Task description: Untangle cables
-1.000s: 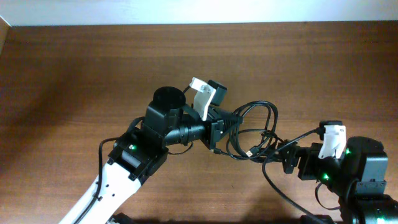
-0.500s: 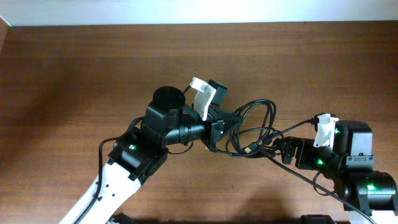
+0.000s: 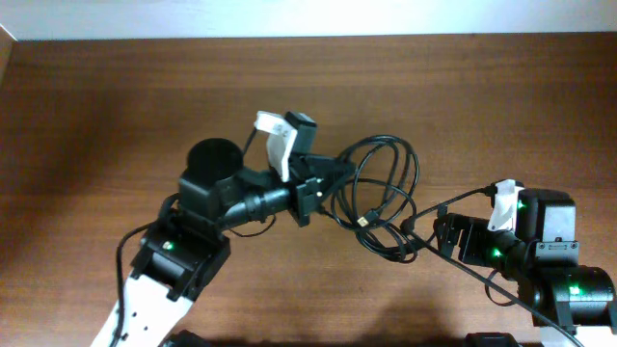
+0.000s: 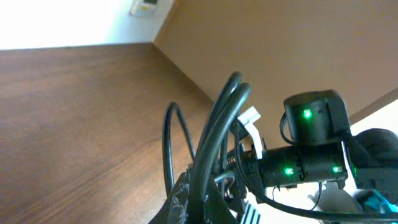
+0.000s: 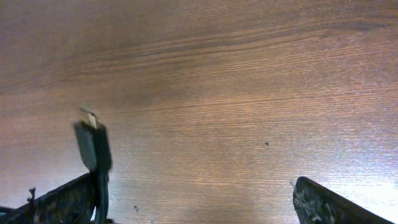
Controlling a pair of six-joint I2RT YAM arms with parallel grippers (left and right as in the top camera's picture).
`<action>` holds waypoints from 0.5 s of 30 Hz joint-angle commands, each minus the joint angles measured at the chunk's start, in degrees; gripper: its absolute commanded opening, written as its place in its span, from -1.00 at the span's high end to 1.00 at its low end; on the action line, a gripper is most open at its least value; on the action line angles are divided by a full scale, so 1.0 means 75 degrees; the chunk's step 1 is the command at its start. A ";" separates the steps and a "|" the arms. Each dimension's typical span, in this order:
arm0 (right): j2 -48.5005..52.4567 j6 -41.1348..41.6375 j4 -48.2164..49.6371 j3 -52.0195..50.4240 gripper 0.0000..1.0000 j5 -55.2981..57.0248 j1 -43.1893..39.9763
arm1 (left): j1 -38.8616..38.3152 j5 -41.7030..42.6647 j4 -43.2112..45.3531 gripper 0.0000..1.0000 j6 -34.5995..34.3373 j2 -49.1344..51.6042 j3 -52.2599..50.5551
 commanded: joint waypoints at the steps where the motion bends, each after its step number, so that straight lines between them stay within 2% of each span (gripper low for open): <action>1: 0.0003 0.0169 0.0017 0.0146 -0.98 -0.0204 0.0050 | 0.0131 0.0172 0.0012 1.00 -0.0125 -0.0143 0.0169; 15: -0.0391 0.0076 0.0102 0.0207 -0.98 -0.0997 0.0050 | 0.0131 -0.0227 -0.0169 1.00 -0.0125 -0.0143 0.0169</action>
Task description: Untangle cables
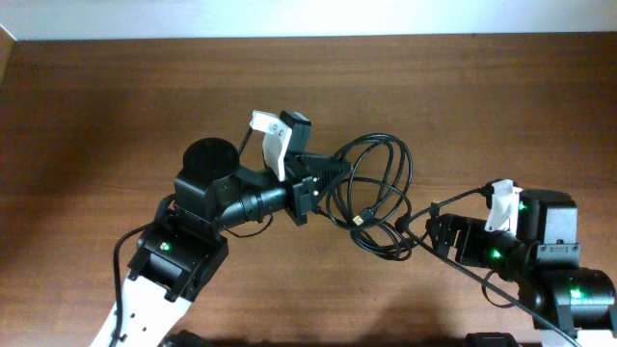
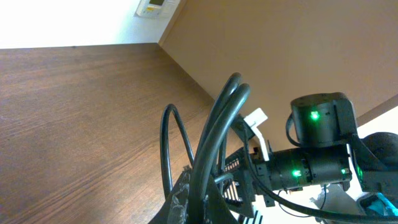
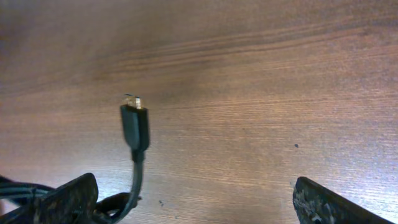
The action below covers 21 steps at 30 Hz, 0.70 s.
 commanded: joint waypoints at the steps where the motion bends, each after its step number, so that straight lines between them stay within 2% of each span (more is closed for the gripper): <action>1: -0.0335 -0.0003 0.0023 0.0242 -0.98 -0.0227 0.0050 | 0.0032 -0.0294 -0.0125 1.00 -0.0122 -0.0102 0.0169; 8: -0.0772 -0.0370 0.0134 0.0318 -0.98 -0.1020 0.0050 | 0.0032 -0.0329 -0.0213 1.00 -0.0128 -0.0102 0.0169; 21: -0.0810 -0.0571 0.0227 0.0495 -0.98 -0.2308 0.0052 | 0.0032 -0.0326 -0.0213 1.00 -0.0353 -0.0064 0.0169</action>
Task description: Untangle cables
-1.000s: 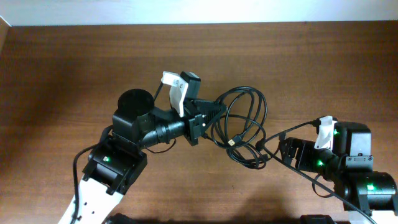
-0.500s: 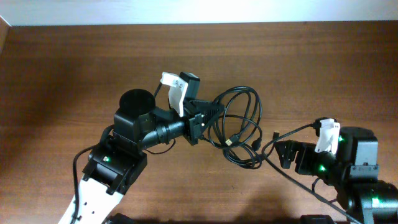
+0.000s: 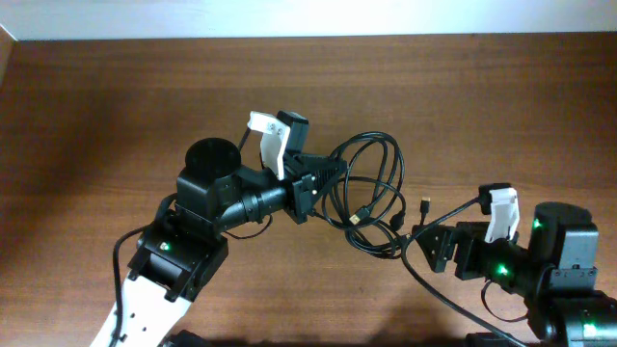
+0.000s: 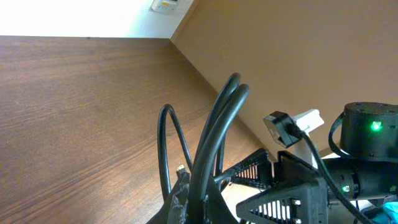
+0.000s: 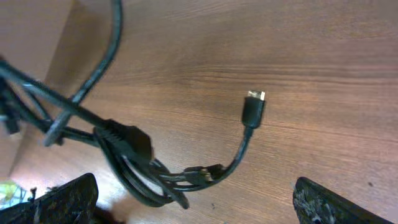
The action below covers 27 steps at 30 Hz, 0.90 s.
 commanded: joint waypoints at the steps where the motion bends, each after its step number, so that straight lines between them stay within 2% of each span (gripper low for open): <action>1: -0.0038 -0.0309 0.0038 0.0364 -0.98 -0.0516 0.0050 | 0.0032 0.0003 0.0079 1.00 -0.0216 -0.0064 0.0169; 6: -0.0038 -0.0306 0.0029 0.0562 -0.97 -0.0600 0.0050 | 0.0032 0.0006 0.0323 1.00 -0.0988 -0.0064 0.0169; 15: -0.0038 -0.0309 0.0032 0.0577 -0.98 -0.0912 0.0050 | 0.0032 -0.0032 0.0396 1.00 -0.1110 -0.0064 0.0169; 27: -0.0038 -0.0510 0.0017 0.0577 -0.97 -0.1087 0.0050 | 0.0032 -0.1530 0.0373 1.00 -0.3162 -0.0064 0.0169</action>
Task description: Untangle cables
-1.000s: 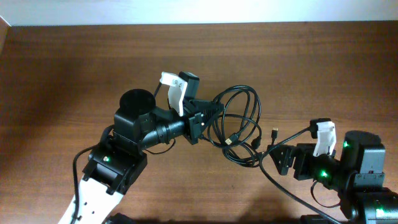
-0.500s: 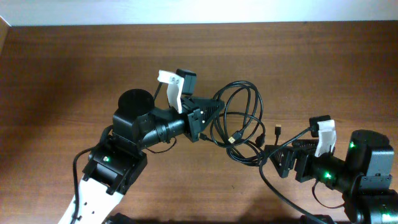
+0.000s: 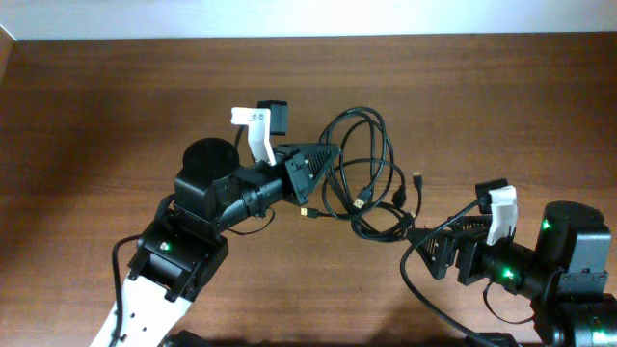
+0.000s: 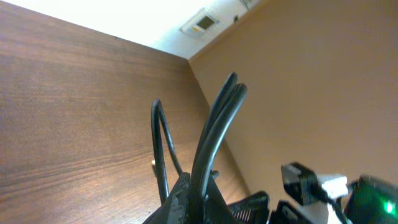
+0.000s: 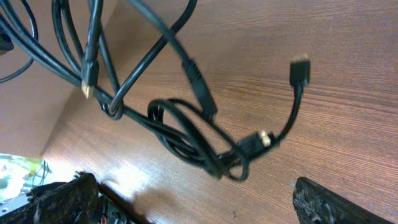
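Note:
A tangle of black cables hangs from my left gripper, which is shut on two strands of it. The loops spread to the right, and their lower part rests on the wooden table. In the right wrist view the knot of the tangle lies ahead of my right gripper. One loose plug points away from it, and a gold-tipped plug hangs among the loops. My right gripper is open and empty, just short of the tangle's near right end.
The right arm's own black lead curls on the table near the front edge. Another small gold-tipped plug dangles below the left gripper. The table's far edge meets a pale wall.
My left gripper has moved left and farther from the front edge with the strands in it. The whole tangle has shifted that way. My right gripper has drawn back slightly toward the front edge, still open.
At first my left gripper held the strands while my open right gripper sat close beside one loose plug. Then the right gripper stood farther back, and more of the tangle came into its view. Now the left gripper holds the bundle farther left.

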Controlling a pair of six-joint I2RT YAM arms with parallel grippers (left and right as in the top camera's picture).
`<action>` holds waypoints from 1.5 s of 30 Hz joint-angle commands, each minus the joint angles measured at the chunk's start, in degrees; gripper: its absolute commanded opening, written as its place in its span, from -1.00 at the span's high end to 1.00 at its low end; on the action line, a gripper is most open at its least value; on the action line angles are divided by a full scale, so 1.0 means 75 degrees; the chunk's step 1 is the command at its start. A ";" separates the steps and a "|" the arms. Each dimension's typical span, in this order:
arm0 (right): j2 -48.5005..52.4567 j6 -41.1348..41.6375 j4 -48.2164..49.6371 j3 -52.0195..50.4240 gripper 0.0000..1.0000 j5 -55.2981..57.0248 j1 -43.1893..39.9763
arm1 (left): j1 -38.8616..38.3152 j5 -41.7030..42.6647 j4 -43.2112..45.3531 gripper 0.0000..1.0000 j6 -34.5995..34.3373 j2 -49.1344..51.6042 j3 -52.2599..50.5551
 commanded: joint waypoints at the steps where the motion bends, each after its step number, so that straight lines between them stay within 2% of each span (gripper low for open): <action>1: -0.0038 -0.0152 0.0015 0.0189 -0.98 -0.0187 0.0052 | 0.0032 -0.0452 0.0064 1.00 -0.0833 -0.0064 0.0169; 7: -0.0038 -0.0087 0.0358 0.0189 -0.97 -0.1227 0.0052 | 0.0029 -0.0437 0.0041 1.00 -0.0828 0.0035 0.0169; 10: -0.0038 0.0478 0.0676 0.0189 -0.98 -0.1341 0.0052 | -0.0055 -0.0411 0.0058 1.00 -0.0831 0.0137 0.0169; 13: -0.0038 0.0536 0.0822 0.0189 -0.98 -0.1539 0.0052 | -0.0268 -0.0414 0.0114 1.00 -0.0828 0.0187 0.0169; 17: -0.0038 0.1437 0.1247 0.0189 -0.97 -0.1597 0.0052 | -0.0481 -0.0417 0.0248 1.00 -0.0831 0.0207 0.0169; 35: -0.0035 0.1466 0.1408 0.0187 -0.98 -0.1679 0.0050 | -0.1480 -0.0437 0.0988 1.00 -0.0833 0.0560 0.0169; 39: -0.0035 0.1466 0.1373 0.0187 -0.95 -0.1026 0.0050 | -0.1760 -0.0411 0.1346 1.00 -0.0831 0.0644 0.0169; 45: -0.0035 0.1466 0.1358 0.0187 -0.92 -0.0860 0.0050 | -0.1801 -0.0411 0.1527 1.00 -0.0828 0.0644 0.0169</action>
